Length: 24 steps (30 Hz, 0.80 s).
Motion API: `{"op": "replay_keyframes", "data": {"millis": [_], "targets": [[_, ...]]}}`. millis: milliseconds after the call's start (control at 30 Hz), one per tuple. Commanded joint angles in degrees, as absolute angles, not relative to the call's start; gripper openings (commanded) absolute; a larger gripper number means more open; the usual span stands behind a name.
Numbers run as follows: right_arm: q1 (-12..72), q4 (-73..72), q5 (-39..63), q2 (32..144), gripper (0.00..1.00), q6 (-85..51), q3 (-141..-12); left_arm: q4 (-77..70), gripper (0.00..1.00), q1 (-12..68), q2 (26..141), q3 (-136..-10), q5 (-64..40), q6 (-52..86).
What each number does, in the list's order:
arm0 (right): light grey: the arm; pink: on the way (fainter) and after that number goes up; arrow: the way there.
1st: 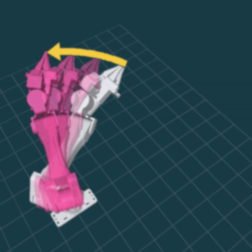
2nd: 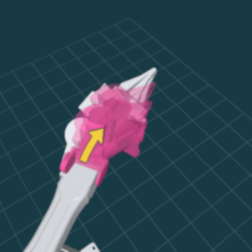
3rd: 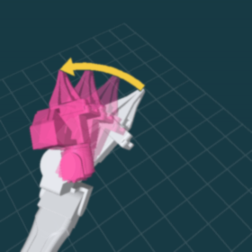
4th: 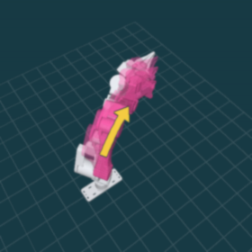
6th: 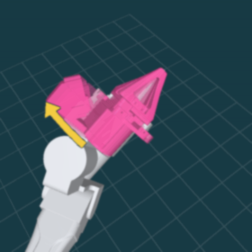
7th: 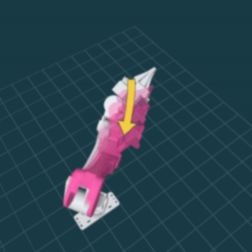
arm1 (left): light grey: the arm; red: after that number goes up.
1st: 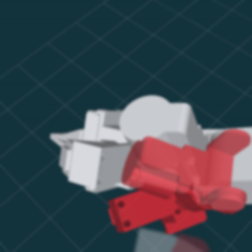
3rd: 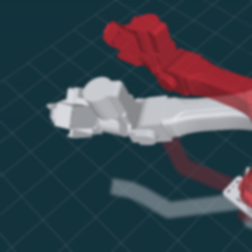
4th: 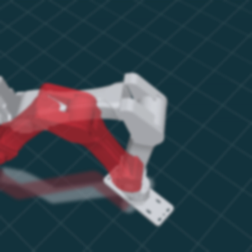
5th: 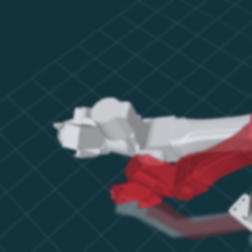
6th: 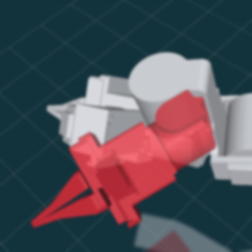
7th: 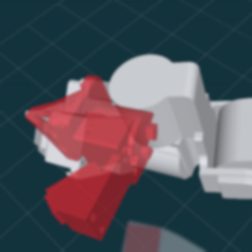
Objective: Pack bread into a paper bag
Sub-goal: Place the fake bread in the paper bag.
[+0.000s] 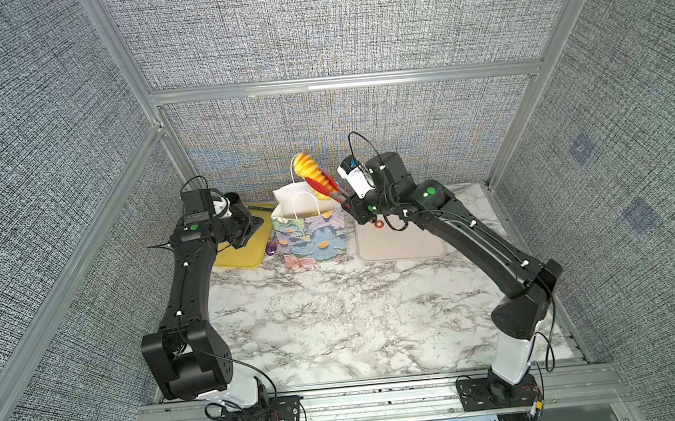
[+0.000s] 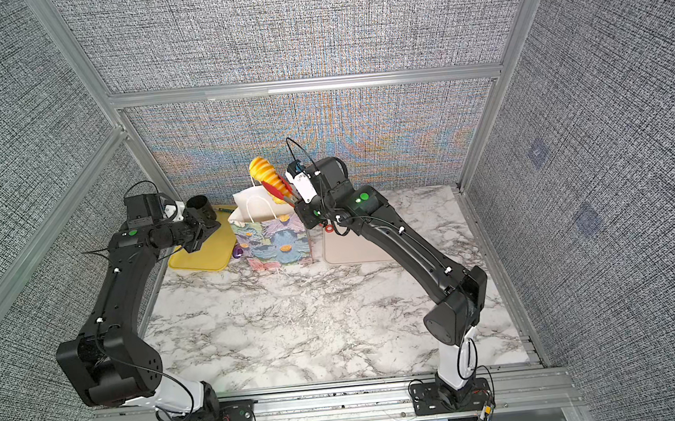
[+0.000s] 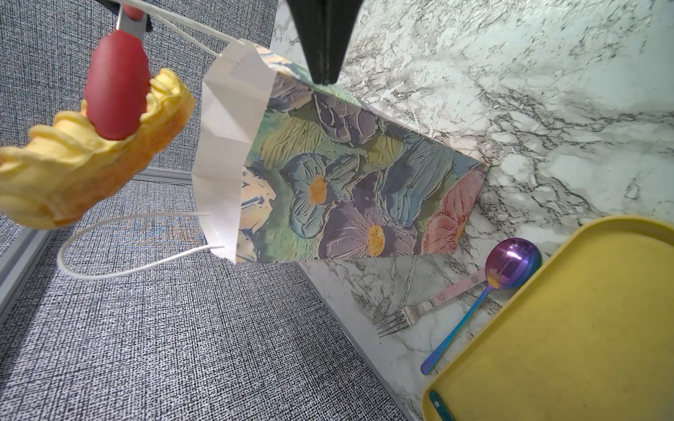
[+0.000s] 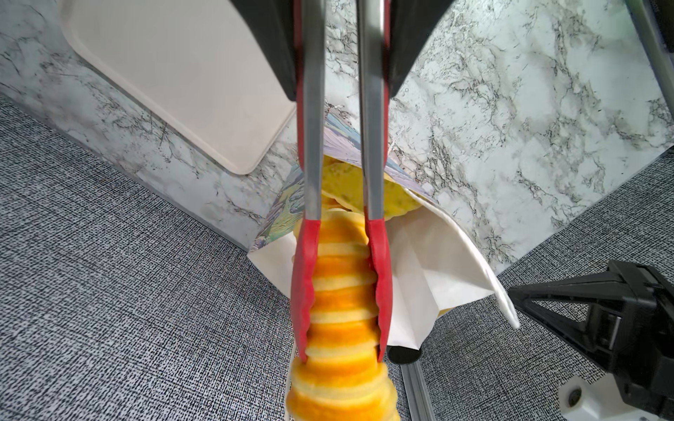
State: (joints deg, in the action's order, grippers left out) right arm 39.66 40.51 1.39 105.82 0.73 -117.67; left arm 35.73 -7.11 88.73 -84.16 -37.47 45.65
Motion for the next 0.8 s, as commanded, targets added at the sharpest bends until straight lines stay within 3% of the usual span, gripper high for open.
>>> {"op": "replay_keyframes", "data": {"millis": [0, 467, 767], "targets": [[39.7, 37.1, 1.7, 106.1, 0.36, 1.3, -117.4, 35.9, 0.02, -7.1, 89.0, -84.7, -37.4, 45.2], [39.7, 39.2, -0.4, 106.5, 0.5, 1.7, -117.6, 35.7, 0.02, -7.1, 89.2, -84.6, -37.3, 45.3], [39.7, 39.0, -0.7, 106.1, 0.51, 1.7, -117.9, 35.7, 0.02, -7.1, 89.2, -84.8, -37.3, 45.4]]}}
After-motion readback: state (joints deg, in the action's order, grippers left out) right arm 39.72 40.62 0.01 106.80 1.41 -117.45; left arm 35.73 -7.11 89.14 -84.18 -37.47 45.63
